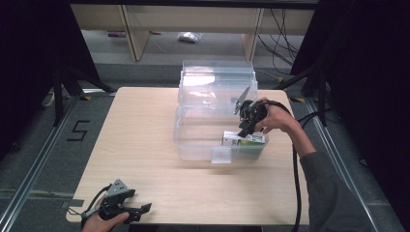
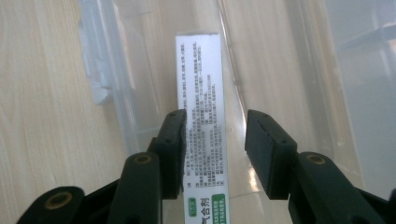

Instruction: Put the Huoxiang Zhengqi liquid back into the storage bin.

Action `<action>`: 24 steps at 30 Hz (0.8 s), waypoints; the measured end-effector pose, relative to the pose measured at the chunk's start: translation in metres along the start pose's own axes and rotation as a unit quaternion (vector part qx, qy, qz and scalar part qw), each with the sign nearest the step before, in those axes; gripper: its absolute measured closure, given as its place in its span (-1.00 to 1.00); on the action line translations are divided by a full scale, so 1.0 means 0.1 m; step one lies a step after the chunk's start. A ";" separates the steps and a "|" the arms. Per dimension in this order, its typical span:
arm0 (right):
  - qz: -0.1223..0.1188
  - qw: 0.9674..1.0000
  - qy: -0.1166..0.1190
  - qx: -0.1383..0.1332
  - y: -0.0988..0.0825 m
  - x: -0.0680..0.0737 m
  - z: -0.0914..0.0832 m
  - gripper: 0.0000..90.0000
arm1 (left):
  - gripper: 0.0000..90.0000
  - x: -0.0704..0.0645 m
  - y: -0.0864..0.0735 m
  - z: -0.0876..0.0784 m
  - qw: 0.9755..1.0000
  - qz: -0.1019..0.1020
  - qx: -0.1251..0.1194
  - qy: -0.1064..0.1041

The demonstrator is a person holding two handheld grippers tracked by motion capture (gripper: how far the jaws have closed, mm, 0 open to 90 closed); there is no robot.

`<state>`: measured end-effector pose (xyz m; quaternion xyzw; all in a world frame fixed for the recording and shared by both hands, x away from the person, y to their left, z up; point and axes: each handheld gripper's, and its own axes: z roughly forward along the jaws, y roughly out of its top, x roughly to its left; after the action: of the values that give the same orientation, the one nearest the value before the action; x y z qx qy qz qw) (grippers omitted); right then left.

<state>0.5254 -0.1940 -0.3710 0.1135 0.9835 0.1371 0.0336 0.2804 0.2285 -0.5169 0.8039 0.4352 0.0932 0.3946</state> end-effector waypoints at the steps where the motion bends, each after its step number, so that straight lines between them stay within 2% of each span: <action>1: 0.002 1.000 0.000 0.000 0.01 0.01 -0.01 0.31 | -0.67 0.01 0.01 -0.01 1.000 0.000 0.007 -0.003; 4: -0.007 1.000 -0.007 -0.011 0.01 0.01 -0.05 0.29 | -0.67 0.01 0.00 -0.01 1.000 0.001 0.006 -0.003; 5: 0.002 1.000 -0.004 -0.018 0.01 0.02 -0.06 0.29 | -0.67 0.01 0.00 -0.01 1.000 0.001 0.006 -0.002; 6: -0.006 1.000 -0.014 -0.017 0.01 0.01 -0.07 0.27 | -0.67 0.00 0.00 -0.01 1.000 0.002 0.005 -0.002; 8: 0.009 1.000 -0.017 -0.017 0.01 0.03 -0.09 0.25 | -0.67 0.01 0.00 -0.01 1.000 0.001 0.006 -0.002; 9: 0.012 1.000 -0.007 -0.025 0.01 0.03 -0.09 0.25 | -0.67 0.01 0.00 -0.01 1.000 0.001 0.006 -0.002; 10: 0.004 0.999 -0.010 -0.032 0.01 0.03 -0.10 0.23 | -0.67 0.01 0.00 -0.01 1.000 0.001 0.005 -0.002; 13: 0.010 0.999 -0.015 -0.039 0.00 0.03 -0.11 0.22 | -0.67 0.01 0.00 -0.01 1.000 0.001 0.005 -0.002; 16: 0.027 0.999 -0.015 -0.042 -0.03 0.04 -0.12 0.20 | -0.67 0.01 0.00 -0.01 1.000 0.001 0.005 -0.002; 18: 0.017 0.999 -0.016 -0.042 -0.04 0.03 -0.11 0.19 | -0.67 0.01 0.00 -0.01 1.000 0.001 0.006 -0.002; 21: 0.027 0.998 -0.016 -0.046 -0.05 0.04 -0.12 0.19 | -0.67 0.01 0.00 -0.01 1.000 0.003 0.007 0.000; 24: 0.024 0.998 -0.017 -0.051 -0.05 0.05 -0.13 0.17 | -0.67 0.01 0.00 0.00 1.000 0.001 0.005 -0.001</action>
<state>0.5186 -0.2008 -0.3605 0.1373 0.9716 0.1857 0.0523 0.2809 0.2293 -0.5165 0.8064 0.4347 0.0901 0.3908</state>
